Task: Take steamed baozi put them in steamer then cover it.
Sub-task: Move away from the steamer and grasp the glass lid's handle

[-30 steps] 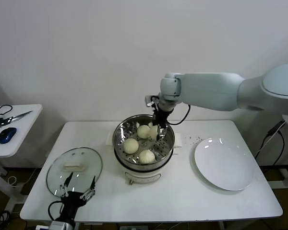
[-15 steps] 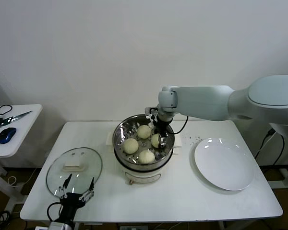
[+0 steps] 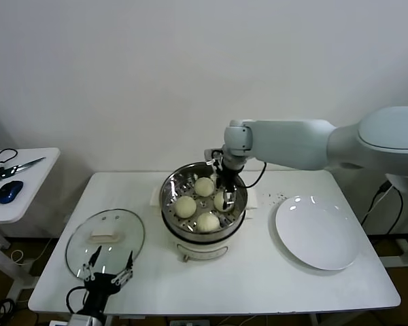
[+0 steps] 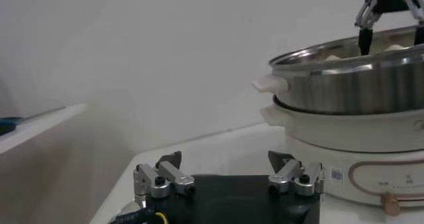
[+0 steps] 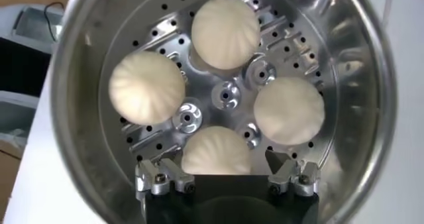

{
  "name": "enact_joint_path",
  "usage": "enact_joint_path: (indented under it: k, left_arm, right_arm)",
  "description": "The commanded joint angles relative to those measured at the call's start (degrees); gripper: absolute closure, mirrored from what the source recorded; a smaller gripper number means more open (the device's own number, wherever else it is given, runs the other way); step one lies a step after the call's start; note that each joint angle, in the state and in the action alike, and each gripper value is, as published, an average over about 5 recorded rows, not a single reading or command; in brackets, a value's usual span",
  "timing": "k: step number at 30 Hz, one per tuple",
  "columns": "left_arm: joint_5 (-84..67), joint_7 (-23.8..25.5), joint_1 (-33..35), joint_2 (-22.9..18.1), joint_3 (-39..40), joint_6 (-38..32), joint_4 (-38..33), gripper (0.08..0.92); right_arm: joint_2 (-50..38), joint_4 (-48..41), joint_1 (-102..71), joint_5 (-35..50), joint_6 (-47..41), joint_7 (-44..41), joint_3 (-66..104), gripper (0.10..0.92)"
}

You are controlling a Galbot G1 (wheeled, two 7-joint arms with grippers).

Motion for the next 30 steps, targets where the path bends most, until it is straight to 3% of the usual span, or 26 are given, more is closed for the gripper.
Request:
enact_joint_path:
  k: [1, 5, 10, 17, 23, 30]
  left_arm:
    - [-0.2, -0.2, 0.1, 0.4, -0.4, 0.0, -0.2, 0.177]
    - [-0.7, -0.9, -0.2, 0.5, -0.9, 0.1, -0.4, 0.177]
    - [0.0, -1.3, 0.0, 0.5, -2.0, 0.0, -1.3, 0.177]
    - [3.1, -1.7, 0.6, 0.5, -2.9, 0.3, -3.4, 0.177]
    - [8.3, -2.1, 0.6, 0.1, -3.3, 0.7, -5.4, 0.177]
    - [15.4, -2.9, 0.9, -0.1, -3.8, 1.5, -7.0, 0.177]
  right_arm:
    - [-8.1, 2.2, 5.9, -0.2, 2.9, -5.0, 3.9, 0.203]
    - [-15.7, 4.8, 6.2, 1.4, 8.6, 0.9, 7.1, 0.203]
    - [-27.7, 10.8, 1.4, 5.4, 22.3, 21.3, 10.0, 0.203]
    - [-41.4, 16.2, -20.1, 3.5, 31.7, 37.3, 30.7, 0.203]
    - [-44.5, 19.5, -52.1, -0.7, 32.9, 44.4, 65.4, 0.203]
    - [-39.9, 22.5, -82.7, -4.6, 33.1, 45.9, 99.3, 0.203]
